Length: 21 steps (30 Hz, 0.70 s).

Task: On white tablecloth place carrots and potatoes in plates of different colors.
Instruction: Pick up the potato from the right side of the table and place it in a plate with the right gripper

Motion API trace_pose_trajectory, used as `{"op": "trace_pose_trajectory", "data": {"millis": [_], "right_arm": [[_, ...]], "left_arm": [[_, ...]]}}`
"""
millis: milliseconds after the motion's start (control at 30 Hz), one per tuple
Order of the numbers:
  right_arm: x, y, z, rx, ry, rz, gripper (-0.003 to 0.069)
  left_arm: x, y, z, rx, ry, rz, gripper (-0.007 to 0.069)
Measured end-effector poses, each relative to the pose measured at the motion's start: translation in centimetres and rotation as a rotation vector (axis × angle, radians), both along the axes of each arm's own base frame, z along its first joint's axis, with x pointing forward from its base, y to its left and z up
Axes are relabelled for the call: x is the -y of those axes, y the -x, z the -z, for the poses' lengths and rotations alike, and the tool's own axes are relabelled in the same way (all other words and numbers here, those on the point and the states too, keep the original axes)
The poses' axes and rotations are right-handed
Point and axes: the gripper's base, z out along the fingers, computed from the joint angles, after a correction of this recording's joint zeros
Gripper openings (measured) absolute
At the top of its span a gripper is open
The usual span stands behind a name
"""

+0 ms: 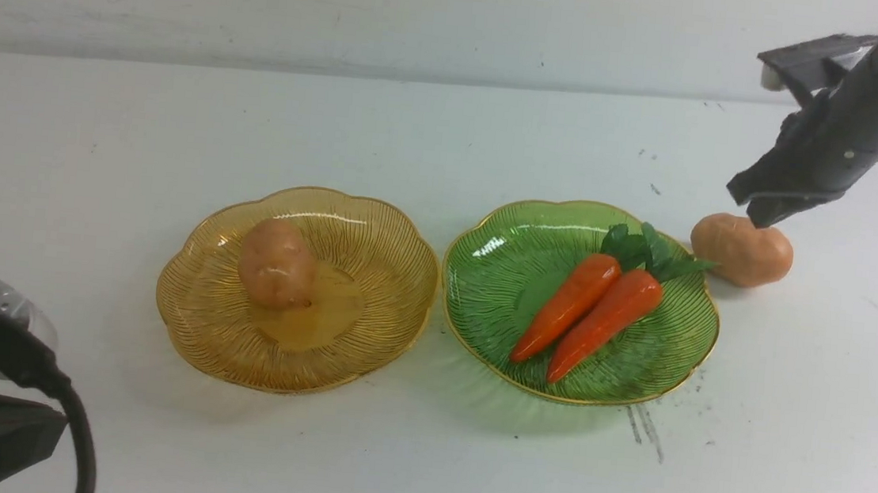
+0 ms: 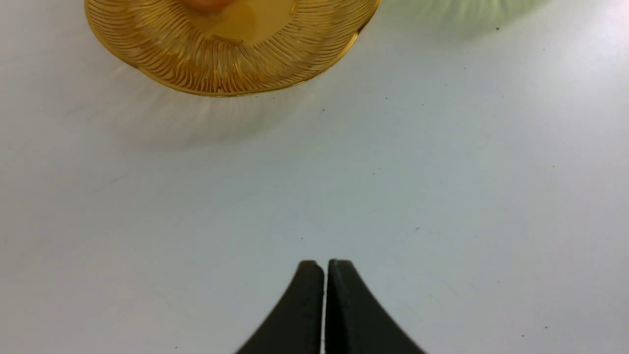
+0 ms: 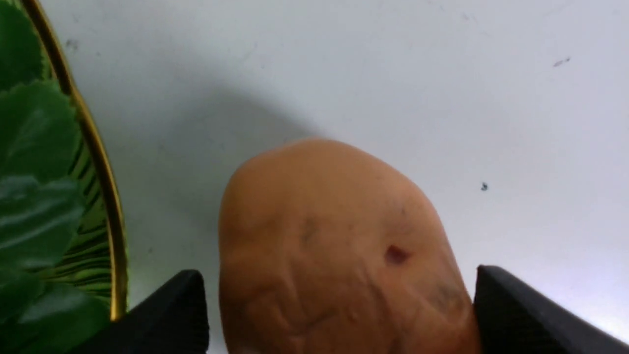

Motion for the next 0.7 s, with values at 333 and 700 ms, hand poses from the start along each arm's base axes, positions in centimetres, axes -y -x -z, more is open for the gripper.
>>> {"op": "trace_pose_trajectory", "data": {"millis": [333, 700], "right_arm": [[0.2, 0.0, 0.7, -0.035, 0.004, 0.074, 0.0539], [-0.3, 0.7, -11.2, 0.1, -0.091, 0.273, 0.0539]], "left_arm": [[0.0, 0.0, 0.0, -0.001, 0.001, -0.005, -0.0003], [-0.6, -0.3, 0.0, 0.025, -0.036, -0.065, -0.0003]]}}
